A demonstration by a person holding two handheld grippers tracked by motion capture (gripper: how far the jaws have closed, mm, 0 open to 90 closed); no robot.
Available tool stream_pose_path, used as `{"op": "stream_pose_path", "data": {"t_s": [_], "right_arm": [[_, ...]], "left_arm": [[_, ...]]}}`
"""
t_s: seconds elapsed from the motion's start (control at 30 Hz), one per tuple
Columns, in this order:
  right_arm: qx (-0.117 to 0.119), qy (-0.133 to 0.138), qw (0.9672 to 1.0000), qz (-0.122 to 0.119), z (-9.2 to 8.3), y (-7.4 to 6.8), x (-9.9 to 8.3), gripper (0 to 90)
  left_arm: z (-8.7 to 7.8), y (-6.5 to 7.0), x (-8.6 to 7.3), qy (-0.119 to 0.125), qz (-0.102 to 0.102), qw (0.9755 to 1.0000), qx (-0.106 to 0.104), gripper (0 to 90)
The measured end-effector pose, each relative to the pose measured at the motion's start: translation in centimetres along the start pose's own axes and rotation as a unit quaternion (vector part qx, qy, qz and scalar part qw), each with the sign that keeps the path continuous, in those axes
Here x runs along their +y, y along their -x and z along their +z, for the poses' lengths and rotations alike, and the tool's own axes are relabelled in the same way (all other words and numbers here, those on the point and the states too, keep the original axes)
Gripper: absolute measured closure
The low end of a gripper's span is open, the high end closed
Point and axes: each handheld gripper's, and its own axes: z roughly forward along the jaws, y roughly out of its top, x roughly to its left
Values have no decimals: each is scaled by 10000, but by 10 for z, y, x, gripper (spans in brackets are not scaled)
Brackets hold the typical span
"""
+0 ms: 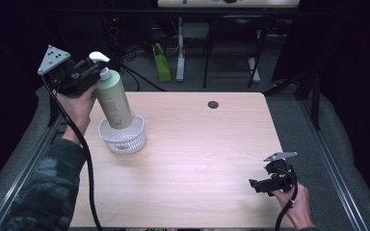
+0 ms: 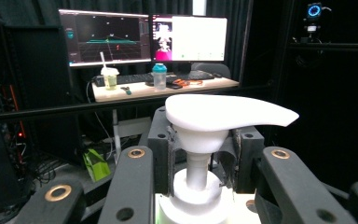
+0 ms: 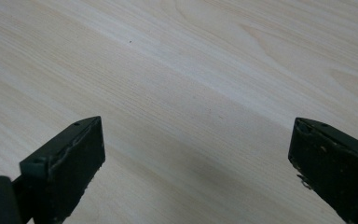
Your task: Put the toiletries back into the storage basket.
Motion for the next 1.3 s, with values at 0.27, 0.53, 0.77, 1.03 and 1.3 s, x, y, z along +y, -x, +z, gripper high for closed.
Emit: {"op": "stream_pose_path", "data": {"t_s": [0.27,0.53,0.77,1.03,1.3], "right_arm": [[8,-15,10000,-1,1,0,0,32],[5,-14,10000,-19,1,-1,0,32],[23,-14,10000,-9,1,-1,0,32],[20,-15,10000,-16,1,-2,0,32],[12,-9,10000,-17,1,0,0,32]], "left_arm": [[4,-6,-9,-37,-41,9999,85,673],[6,-11,-14,-30,-50,9998,166,673],[8,-14,-21,-87,-59,9998,195,673],[11,-16,-32,-134,-63,9996,227,673],[14,-18,-41,-215,-69,9995,214,673]]}}
